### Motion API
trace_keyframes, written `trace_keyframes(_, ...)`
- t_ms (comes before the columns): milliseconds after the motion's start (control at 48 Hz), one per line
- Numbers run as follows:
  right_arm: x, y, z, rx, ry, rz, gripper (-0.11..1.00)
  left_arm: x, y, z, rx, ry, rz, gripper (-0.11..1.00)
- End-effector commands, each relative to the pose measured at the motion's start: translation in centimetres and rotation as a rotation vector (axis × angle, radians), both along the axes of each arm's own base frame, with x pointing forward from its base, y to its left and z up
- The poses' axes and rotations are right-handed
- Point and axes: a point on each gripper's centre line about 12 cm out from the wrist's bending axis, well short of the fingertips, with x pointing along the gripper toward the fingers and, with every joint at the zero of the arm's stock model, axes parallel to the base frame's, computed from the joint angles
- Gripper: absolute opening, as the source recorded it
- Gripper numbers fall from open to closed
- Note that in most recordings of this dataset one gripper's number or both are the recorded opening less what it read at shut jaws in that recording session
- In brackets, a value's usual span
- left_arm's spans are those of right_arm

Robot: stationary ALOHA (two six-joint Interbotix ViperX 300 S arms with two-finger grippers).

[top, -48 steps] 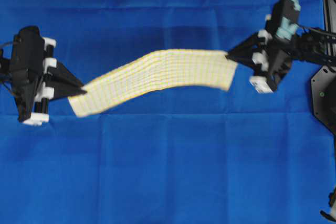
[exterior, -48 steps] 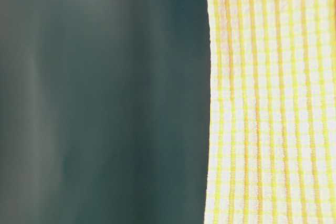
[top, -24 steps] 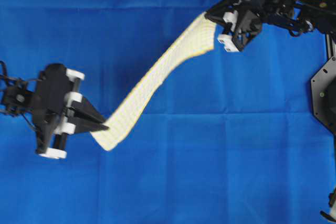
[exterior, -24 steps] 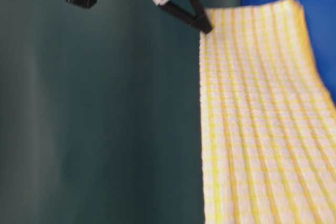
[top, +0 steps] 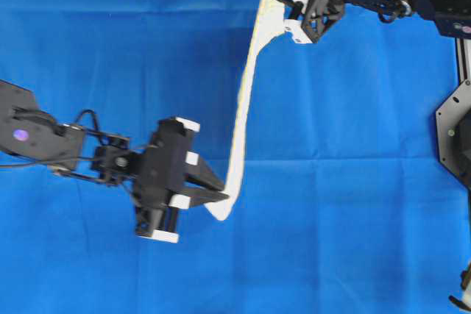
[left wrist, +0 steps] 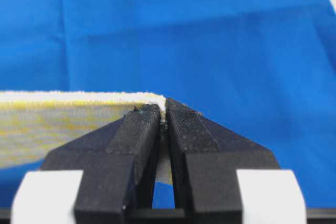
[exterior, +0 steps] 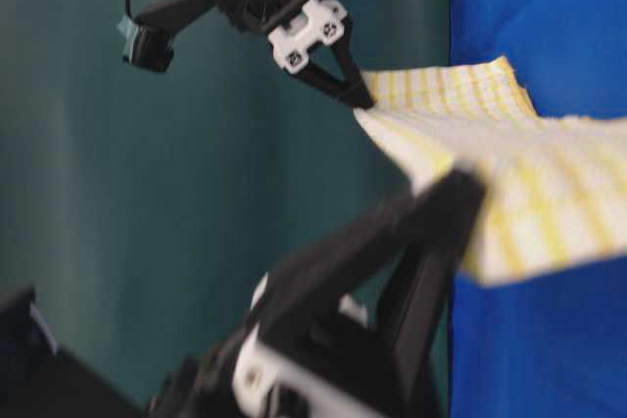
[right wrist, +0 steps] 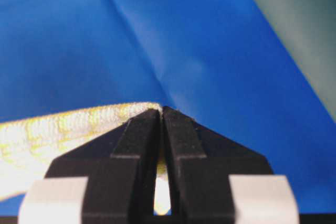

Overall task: Fold the yellow towel.
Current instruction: 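Lift the strip and swing it, left gripper moving toward the table center, then lay the strip down vertically, right gripper at top, left at bottom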

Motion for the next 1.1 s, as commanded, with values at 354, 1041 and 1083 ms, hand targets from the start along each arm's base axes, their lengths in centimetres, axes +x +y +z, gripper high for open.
trace_keyframes(354, 0.3, -3.6, 1.7, -0.04, -0.022, -0.059, 0.02, 3.8, -2.5, 2.5, 0.014, -0.096, -0.052, 0.02)
trace_keyframes(1041, -3.7, -3.0, 1.9, -0.029, 0.014, -0.098, 0.02, 9.3, -1.2, 0.8, 0.076, -0.12, -0.029, 0.02)
trace_keyframes(1083, -3.6, -3.0, 1.9, -0.027, 0.017, -0.097, 0.02, 9.1, -1.2, 0.6, 0.077, -0.114, -0.03, 0.02)
